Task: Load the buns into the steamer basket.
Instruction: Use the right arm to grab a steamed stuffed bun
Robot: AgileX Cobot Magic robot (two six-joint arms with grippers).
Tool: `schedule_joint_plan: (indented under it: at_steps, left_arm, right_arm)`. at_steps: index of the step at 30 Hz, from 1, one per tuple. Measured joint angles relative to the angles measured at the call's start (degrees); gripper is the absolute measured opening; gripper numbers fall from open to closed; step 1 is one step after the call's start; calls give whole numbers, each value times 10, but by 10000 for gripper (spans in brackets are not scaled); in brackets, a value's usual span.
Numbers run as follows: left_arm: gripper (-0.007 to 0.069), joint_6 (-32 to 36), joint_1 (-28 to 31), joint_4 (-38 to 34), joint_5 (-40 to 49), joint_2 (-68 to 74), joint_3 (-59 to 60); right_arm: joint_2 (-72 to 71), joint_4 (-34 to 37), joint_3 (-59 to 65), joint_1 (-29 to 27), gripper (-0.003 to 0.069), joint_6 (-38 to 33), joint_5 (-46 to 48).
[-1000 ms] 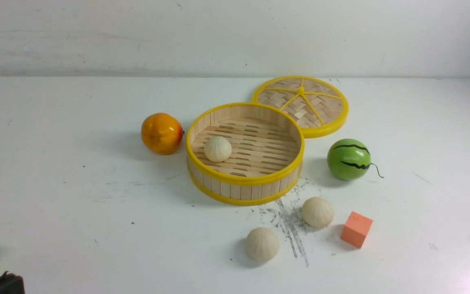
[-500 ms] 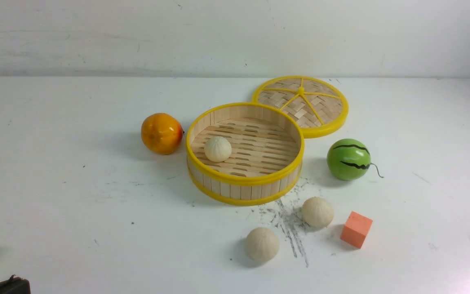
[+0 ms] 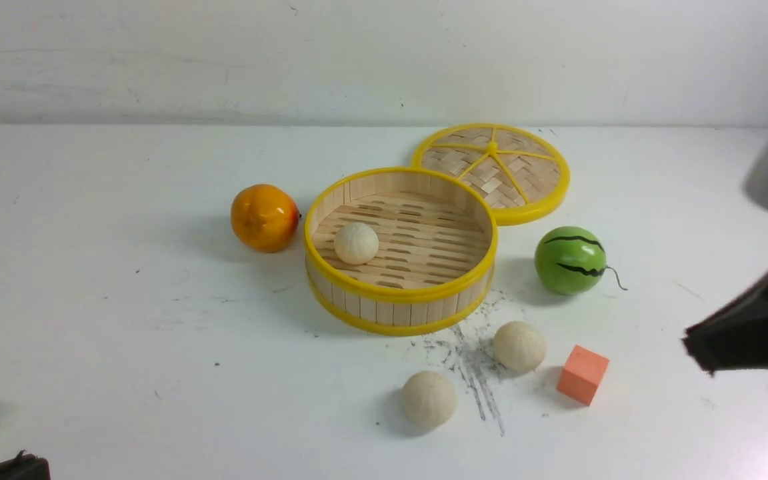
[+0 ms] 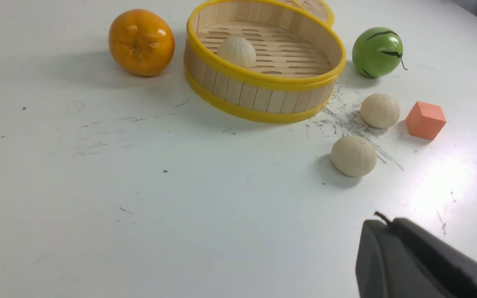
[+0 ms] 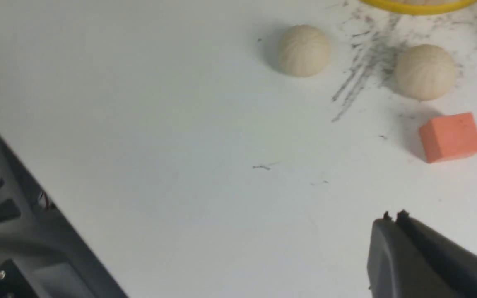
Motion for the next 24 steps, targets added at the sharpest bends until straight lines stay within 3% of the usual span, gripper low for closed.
schedule_joint_plan:
  at_steps: [3, 6, 13, 14, 15, 16, 18, 22, 24]
  left_arm:
    - [-13, 0, 0, -1, 2, 0, 0]
    - [-13, 0, 0, 0, 3, 0, 0]
    - [-12, 0, 0, 0, 4, 0, 0]
    - [-12, 0, 0, 0, 4, 0, 0]
    - [-12, 0, 0, 0, 4, 0, 0]
    - [-12, 0, 0, 0, 4, 0, 0]
    - [-11, 0, 0, 0, 4, 0, 0]
    - [-11, 0, 0, 1, 4, 0, 0]
    - [-11, 0, 0, 1, 4, 0, 0]
  right_arm:
    - [105, -72, -57, 94, -3, 50, 16]
    - [179, -131, -99, 152, 5, 82, 16]
    - [309, -206, -186, 224, 115, 139, 11]
    - [344, -210, -210, 234, 193, 159, -2]
    - [344, -210, -210, 234, 193, 159, -4]
    - [372, -210, -227, 238, 275, 181, -23]
    - [395, -210, -237, 238, 356, 202, -52]
    - [434, -211, -241, 238, 485, 226, -99]
    - [448, -211, -241, 238, 512, 229, -112]
